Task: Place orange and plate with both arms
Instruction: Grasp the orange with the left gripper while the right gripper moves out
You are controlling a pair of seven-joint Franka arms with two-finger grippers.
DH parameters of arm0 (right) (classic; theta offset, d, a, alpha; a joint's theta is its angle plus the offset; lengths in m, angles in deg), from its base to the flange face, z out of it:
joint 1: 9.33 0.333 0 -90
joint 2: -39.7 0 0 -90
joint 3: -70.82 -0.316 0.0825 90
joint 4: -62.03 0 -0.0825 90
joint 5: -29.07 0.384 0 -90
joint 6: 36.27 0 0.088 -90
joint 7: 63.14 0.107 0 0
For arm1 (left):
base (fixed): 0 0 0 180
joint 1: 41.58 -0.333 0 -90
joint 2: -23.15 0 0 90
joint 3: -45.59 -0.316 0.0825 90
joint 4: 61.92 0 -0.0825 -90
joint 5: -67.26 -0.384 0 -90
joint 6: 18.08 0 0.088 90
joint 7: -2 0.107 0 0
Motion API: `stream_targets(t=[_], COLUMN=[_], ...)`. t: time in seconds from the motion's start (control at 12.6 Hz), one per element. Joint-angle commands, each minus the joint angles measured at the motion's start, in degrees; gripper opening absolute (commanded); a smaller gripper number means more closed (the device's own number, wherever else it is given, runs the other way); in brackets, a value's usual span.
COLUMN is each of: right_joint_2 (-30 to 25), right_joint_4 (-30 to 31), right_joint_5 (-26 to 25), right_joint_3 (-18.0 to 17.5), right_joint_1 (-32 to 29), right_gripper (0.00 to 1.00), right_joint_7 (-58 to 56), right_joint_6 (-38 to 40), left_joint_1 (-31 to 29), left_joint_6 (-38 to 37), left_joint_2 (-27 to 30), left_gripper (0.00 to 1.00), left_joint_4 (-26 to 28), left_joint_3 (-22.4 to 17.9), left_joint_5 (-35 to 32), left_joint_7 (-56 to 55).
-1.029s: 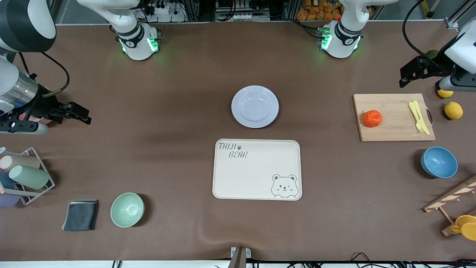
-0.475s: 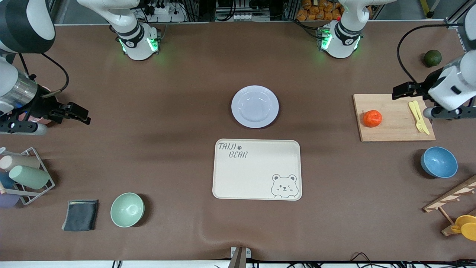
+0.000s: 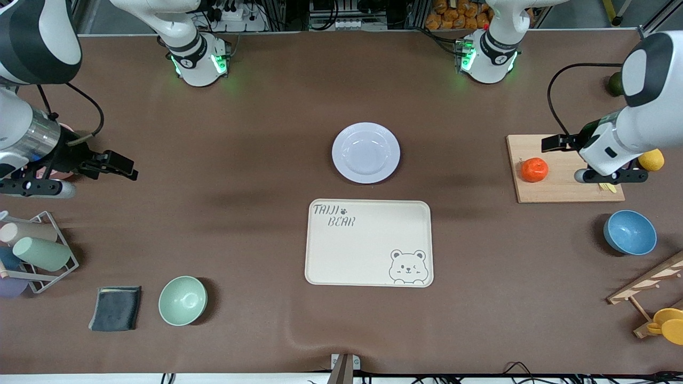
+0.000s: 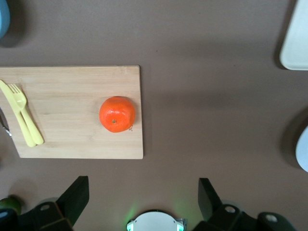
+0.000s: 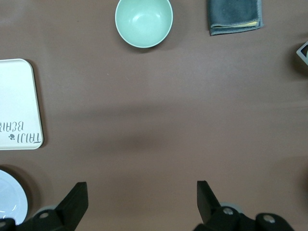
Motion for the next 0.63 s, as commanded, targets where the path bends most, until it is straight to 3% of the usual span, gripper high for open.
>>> stream_targets(t=[0.0, 0.55], right_joint_2=[0.1, 0.8], right_joint_4=[-0.2, 1.1], right_joint_5=[1.2, 6.4], right_joint_3=[-0.4, -0.4], right_joint_1=[-0.5, -0.2], right_gripper=[1.0, 1.0], right_joint_7=[0.3, 1.1], right_joint_6=[0.3, -0.7], left_joint_1=[-0.9, -3.1], left_joint_6=[4.8, 20.7], left_joint_2=[1.9, 1.4], left_gripper=[1.0, 1.0], left_joint_4=[4.8, 16.7], left_joint_3=[0.2, 0.3], left_joint_5=[-0.1, -0.4], left_joint_7=[0.4, 0.3])
